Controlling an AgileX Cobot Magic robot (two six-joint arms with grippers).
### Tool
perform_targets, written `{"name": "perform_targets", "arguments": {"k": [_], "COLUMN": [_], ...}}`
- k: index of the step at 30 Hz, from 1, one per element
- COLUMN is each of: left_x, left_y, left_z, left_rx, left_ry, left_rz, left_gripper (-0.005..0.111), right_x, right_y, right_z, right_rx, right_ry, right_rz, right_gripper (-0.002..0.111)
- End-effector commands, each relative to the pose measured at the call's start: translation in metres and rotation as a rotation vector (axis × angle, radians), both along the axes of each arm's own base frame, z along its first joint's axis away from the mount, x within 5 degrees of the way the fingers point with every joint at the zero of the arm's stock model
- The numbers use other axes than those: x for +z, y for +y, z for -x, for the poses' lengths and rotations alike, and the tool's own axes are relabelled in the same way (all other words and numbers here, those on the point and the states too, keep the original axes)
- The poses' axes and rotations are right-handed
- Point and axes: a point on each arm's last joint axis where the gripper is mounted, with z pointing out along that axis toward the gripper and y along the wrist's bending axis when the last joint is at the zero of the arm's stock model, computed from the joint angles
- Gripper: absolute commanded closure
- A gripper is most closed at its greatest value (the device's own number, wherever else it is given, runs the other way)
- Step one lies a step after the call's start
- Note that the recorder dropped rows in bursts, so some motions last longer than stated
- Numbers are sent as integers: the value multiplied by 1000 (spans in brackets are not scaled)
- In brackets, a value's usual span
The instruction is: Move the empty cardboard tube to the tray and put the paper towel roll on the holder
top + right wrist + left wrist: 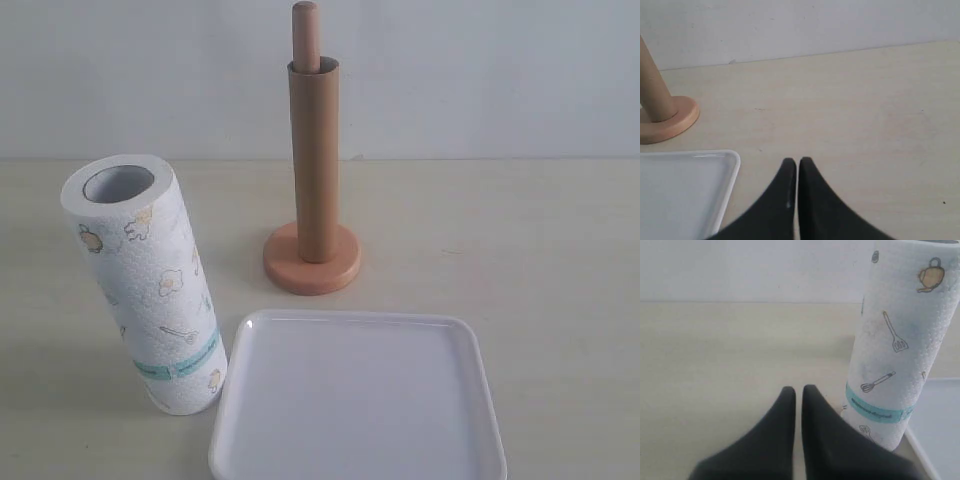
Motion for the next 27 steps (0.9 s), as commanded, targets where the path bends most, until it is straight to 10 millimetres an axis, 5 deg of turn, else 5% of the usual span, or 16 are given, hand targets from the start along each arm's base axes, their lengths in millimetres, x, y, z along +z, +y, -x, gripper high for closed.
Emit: {"name": "perform_targets", "arguments": {"k": [1, 16, 20, 23, 25, 27], "left_x": [-1, -1, -1, -1, -1, -1], "left_y": [0, 0, 0, 0, 0, 0], "left_z": [0, 0, 0, 0, 0, 0], "left_rx": [-4, -4, -4, -4, -4, -4], "left_ry": [2, 2, 2, 2, 2, 2], "left_rz": [6, 6, 6, 6, 6, 6], "left_gripper": [103, 103, 103, 103, 103, 103], "right_x": [1, 3, 25, 59, 85, 118], "right_y": [-1, -1, -3, -7, -12, -13], "right_z": [0, 0, -3, 5, 22, 38], "right_rx": [-7, 2, -32, -84, -76, -36], "right_ry": [-11, -41, -284, -666, -999, -1150], "right_rz": [2, 73, 69, -9, -243, -346], "right_gripper": [107, 107, 107, 107, 107, 107]}}
